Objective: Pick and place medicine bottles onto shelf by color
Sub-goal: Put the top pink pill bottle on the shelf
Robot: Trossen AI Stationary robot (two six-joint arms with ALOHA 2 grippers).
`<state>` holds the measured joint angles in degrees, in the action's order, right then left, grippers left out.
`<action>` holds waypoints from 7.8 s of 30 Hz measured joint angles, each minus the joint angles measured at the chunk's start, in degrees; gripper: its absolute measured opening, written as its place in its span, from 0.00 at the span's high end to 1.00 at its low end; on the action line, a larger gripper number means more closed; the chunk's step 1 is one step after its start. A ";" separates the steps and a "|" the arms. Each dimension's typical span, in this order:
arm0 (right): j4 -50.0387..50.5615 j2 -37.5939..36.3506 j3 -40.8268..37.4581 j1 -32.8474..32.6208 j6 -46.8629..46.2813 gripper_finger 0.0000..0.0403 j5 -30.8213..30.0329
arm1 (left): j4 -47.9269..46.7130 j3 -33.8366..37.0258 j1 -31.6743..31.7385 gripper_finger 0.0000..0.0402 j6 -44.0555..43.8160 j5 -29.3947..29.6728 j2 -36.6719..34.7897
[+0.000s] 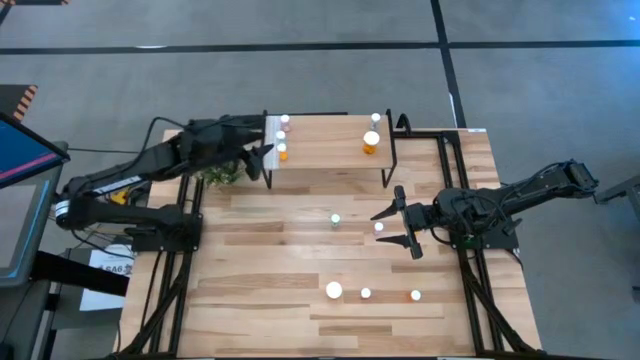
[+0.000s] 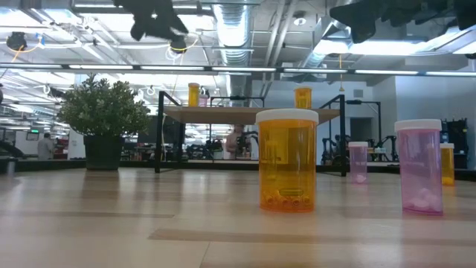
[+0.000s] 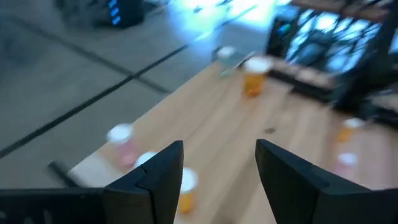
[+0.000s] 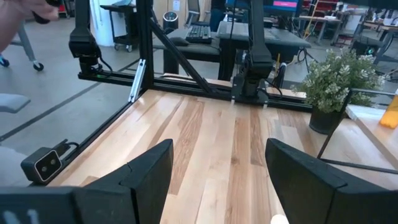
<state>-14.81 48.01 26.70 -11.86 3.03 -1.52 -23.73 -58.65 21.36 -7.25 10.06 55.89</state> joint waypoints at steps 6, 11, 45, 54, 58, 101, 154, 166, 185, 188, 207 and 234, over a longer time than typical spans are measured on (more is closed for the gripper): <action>-0.22 -0.01 0.00 0.00 -0.11 0.31 0.00 | 4.34 0.00 -8.58 0.53 1.99 -0.37 -1.74; -1.67 -0.01 0.00 -1.43 -11.15 0.31 0.02 | 8.11 0.00 -16.14 0.53 3.78 -0.23 -0.07; 56.64 7.36 25.91 -1.79 -31.85 0.31 -6.42 | 58.41 30.46 -31.88 0.53 7.49 2.96 4.34; 73.53 11.68 23.28 -2.74 -47.35 0.31 -6.56 | 62.07 30.71 -29.70 0.53 11.15 5.16 4.40; 67.08 11.77 20.26 -3.28 -44.98 0.31 -6.54 | 60.91 30.71 -29.63 0.53 9.59 3.45 4.42; 46.00 36.89 19.57 12.35 -19.03 0.42 0.63 | 47.10 33.81 -33.59 0.53 5.93 7.22 -12.28; 58.97 37.62 72.15 44.20 4.70 0.64 12.13 | 49.00 33.79 -33.61 0.53 5.29 1.82 -12.26; 57.23 44.94 78.49 47.01 5.50 0.64 15.36 | 50.03 33.71 -33.53 0.53 5.55 2.80 -10.93; 82.95 66.93 96.98 51.85 10.99 0.64 15.31 | 50.23 33.72 -33.48 0.53 5.53 2.35 -10.00; 83.46 68.40 96.98 51.81 10.99 0.64 15.13 | 50.04 33.73 -33.50 0.53 4.74 2.33 -10.00; 81.93 69.48 96.74 49.88 10.63 0.64 14.71 | 49.69 33.77 -33.50 0.53 4.16 2.32 -10.00; 81.85 69.46 96.74 48.99 10.94 0.64 14.70 | 49.71 33.79 -33.50 0.53 4.22 2.74 -10.00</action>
<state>67.05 117.47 123.44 37.13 13.97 13.18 25.98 -24.86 -12.14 -3.03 12.80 45.89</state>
